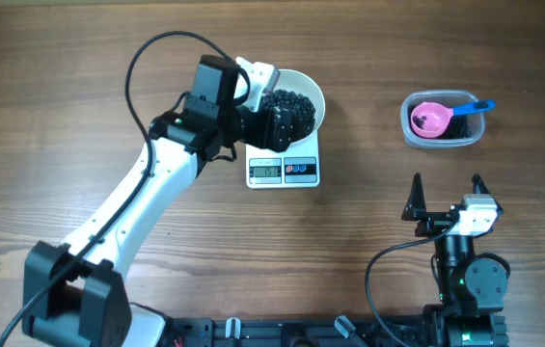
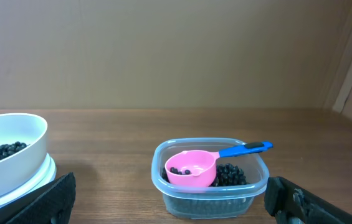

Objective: Scoop item into bowl and weigh 150g on scale

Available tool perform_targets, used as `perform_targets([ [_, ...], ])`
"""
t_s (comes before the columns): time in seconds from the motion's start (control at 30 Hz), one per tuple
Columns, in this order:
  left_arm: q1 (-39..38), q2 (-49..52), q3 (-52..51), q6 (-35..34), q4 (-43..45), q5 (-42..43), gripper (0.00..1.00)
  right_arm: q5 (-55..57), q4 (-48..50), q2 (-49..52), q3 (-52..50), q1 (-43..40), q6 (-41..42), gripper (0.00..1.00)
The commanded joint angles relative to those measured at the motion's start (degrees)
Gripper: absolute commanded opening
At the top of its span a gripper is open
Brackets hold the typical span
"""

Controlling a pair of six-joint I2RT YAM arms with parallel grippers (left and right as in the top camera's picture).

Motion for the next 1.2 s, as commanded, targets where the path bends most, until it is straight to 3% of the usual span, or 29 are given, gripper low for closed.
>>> perform_targets([
  [0.0,2.0,-5.1,0.1,1.3,-0.2,-9.9,1.00,-0.3,0.2,-0.5,-0.1,0.2,-0.7,1.00],
  [0.1,3.5,-6.9,0.1,-1.2,3.2,-9.7,1.00,-0.3,0.2,-0.5,-0.1,0.2,-0.7,1.00],
  [0.27,1.0,-7.0,0.1,-23.5,1.0,-9.6,1.00,-0.3,0.2,-0.5,-0.1,0.2,-0.7,1.00],
  [0.33,-2.0,-7.0,0.1,-28.7,-2.8,-9.6,1.00,-0.3,0.2,-0.5,-0.1,0.2,-0.7,1.00],
  [0.47,-5.8,-7.0,-1.3,-28.7,-6.6,-9.8,1.00,-0.3,0.2,-0.5,-0.1,0.2,-0.7,1.00],
  [0.7,-5.9,-7.0,-5.9,-28.3,-4.5,-11.8,1.00,-0.3,0.2,-0.5,-0.1,0.2,-0.7,1.00],
  [0.8,-5.9,-7.0,-5.9,-22.8,-5.4,-11.9,1.00,-0.3,0.2,-0.5,-0.1,0.2,-0.7,1.00],
  [0.97,-5.8,-8.8,-5.9,-21.4,-4.7,-19.4,1.00,-0.3,0.2,-0.5,-0.1,0.2,-0.7,1.00],
  [1.17,0.9,-14.9,-5.9,-22.0,0.1,-20.9,1.00,-0.3,0.2,-0.5,-0.1,0.2,-0.7,1.00],
])
